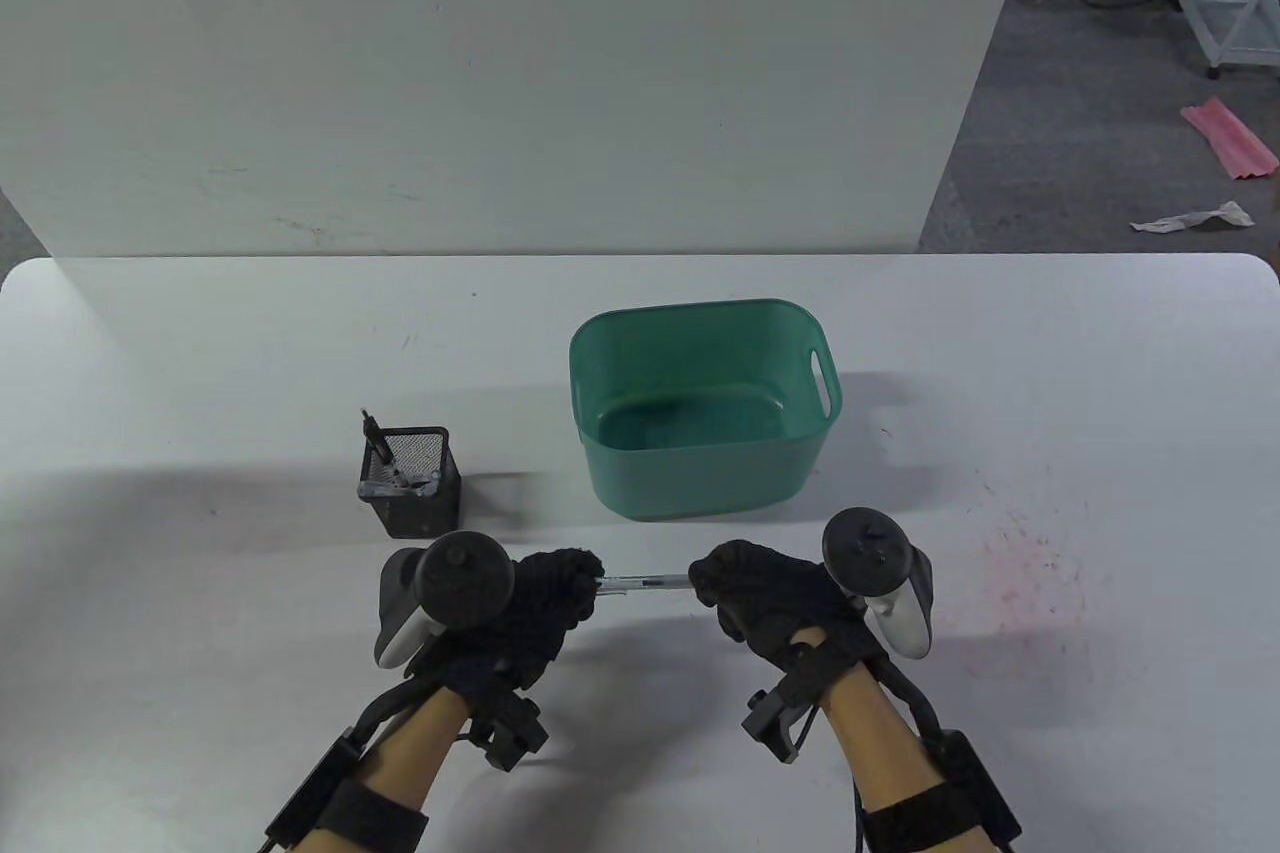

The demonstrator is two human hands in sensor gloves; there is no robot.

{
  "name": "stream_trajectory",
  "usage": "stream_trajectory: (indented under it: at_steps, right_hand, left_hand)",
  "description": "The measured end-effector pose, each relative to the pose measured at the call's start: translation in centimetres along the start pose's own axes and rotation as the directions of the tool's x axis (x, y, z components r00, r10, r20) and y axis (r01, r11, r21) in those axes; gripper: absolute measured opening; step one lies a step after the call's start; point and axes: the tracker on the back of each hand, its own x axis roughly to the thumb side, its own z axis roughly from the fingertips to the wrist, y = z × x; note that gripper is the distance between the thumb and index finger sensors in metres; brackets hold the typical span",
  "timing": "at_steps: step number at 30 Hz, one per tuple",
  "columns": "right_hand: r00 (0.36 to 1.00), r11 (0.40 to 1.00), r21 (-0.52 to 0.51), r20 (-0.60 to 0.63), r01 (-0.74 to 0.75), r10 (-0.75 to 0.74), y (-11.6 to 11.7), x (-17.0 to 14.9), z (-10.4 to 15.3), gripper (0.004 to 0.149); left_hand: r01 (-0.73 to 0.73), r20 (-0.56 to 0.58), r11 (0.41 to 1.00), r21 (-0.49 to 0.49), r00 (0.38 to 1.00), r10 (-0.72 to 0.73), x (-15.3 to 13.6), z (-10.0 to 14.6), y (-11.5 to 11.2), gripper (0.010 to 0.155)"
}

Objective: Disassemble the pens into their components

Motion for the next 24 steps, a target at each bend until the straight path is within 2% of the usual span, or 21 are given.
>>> stream_trajectory:
  at_steps: [3,5,6,9,14,18,21,24]
  right_hand:
    - [0.995,0.996,0.008,-0.024,0.094,-0.093,0.1,-0.2,0.0,0.051]
    - [0.998,0.999,0.011,-0.041,0.053,-0.052,0.1,-0.5,0.1,0.066]
    - [0.999,1.0,-0.005,-0.046,0.008,-0.008,0.1,-0.7,0.2,0.068]
    - [0.997,0.999,0.01,-0.066,-0.032,0.032,0.0,-1.2,0.3,0.061]
    - [0.996,0.998,-0.025,-0.069,0.059,-0.061,0.5,-1.5,0.2,0.053]
    - [0.997,0.997,0.018,-0.041,0.072,-0.071,0.8,-1.4,0.1,0.046]
    - [0.998,0.998,0.033,-0.022,0.052,-0.051,0.8,-1.2,0.1,0.046]
    - [0.999,0.998,0.036,-0.022,0.049,-0.048,0.8,-1.2,0.1,0.054]
  left_hand:
    - [-0.029,-0.031,1.0,0.012,0.999,0.029,-0.3,-0.1,0.0,0.048]
    - [-0.021,-0.036,1.0,0.017,0.999,0.021,-0.5,0.0,0.2,0.047]
    - [-0.025,-0.045,0.999,0.037,0.999,0.026,-0.6,0.2,0.2,0.047]
    - [-0.057,-0.054,0.997,0.044,0.997,0.059,-1.2,0.5,0.2,0.047]
    - [-0.057,-0.046,0.998,0.022,0.997,0.058,-1.7,0.9,-0.3,0.047]
    - [-0.056,-0.052,0.998,0.023,0.997,0.057,-1.8,1.0,-0.3,0.047]
    - [-0.064,-0.055,0.998,0.021,0.996,0.065,-1.8,1.1,-0.3,0.047]
    - [-0.08,-0.067,0.997,0.019,0.994,0.081,-2.1,1.1,-0.5,0.047]
